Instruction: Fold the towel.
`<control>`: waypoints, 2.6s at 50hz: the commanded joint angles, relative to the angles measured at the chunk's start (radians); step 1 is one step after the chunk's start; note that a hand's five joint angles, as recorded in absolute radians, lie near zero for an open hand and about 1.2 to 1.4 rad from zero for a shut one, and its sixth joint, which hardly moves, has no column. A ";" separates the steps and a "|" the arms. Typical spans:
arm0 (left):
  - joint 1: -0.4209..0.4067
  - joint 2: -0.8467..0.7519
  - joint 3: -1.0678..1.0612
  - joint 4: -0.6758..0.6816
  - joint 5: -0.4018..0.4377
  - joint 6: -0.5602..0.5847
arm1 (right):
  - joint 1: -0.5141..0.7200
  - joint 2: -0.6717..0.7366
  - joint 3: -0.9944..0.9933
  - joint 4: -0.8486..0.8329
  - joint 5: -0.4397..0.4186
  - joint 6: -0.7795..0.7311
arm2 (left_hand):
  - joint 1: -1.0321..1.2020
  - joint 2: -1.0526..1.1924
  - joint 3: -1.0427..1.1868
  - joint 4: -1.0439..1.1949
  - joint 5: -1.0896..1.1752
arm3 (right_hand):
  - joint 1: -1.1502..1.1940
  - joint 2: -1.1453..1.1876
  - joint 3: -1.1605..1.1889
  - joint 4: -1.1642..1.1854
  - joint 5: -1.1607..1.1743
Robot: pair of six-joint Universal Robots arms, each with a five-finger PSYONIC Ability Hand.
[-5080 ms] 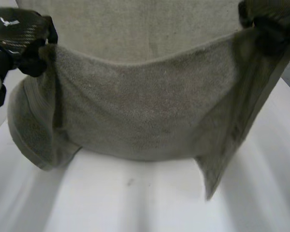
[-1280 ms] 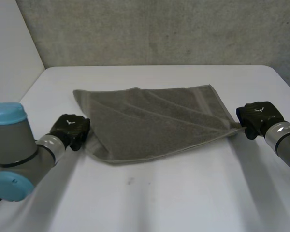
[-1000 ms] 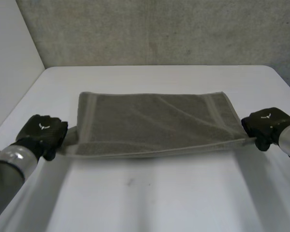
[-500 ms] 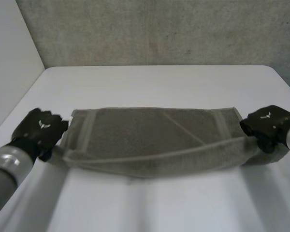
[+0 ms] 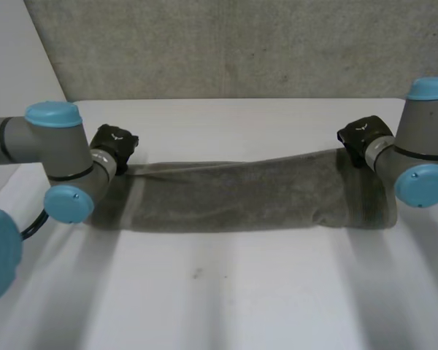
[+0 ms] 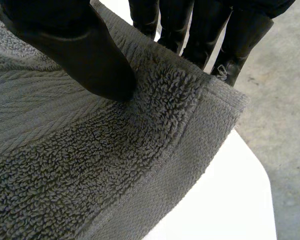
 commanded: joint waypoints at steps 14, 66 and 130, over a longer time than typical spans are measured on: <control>-0.062 -0.171 0.307 -0.064 -0.043 -0.087 | 0.029 0.182 -0.313 0.017 0.071 -0.001 | -1.003 -1.043 -1.042 -1.044 -1.023 | -1.154 -1.149 -1.158 -1.165 -1.164; -0.041 0.660 -0.911 0.317 -0.038 -0.338 | -0.220 -0.346 0.862 -0.429 -0.104 0.091 | -1.003 -1.043 -1.042 -1.044 -1.023 | 0.068 0.073 0.063 0.057 0.057; -0.041 0.660 -0.925 0.327 -0.043 -0.338 | 0.162 -0.436 0.933 -0.347 -0.096 0.220 | -1.003 -1.043 -1.042 -1.044 -1.023 | -0.858 -0.854 -0.863 -0.870 -0.869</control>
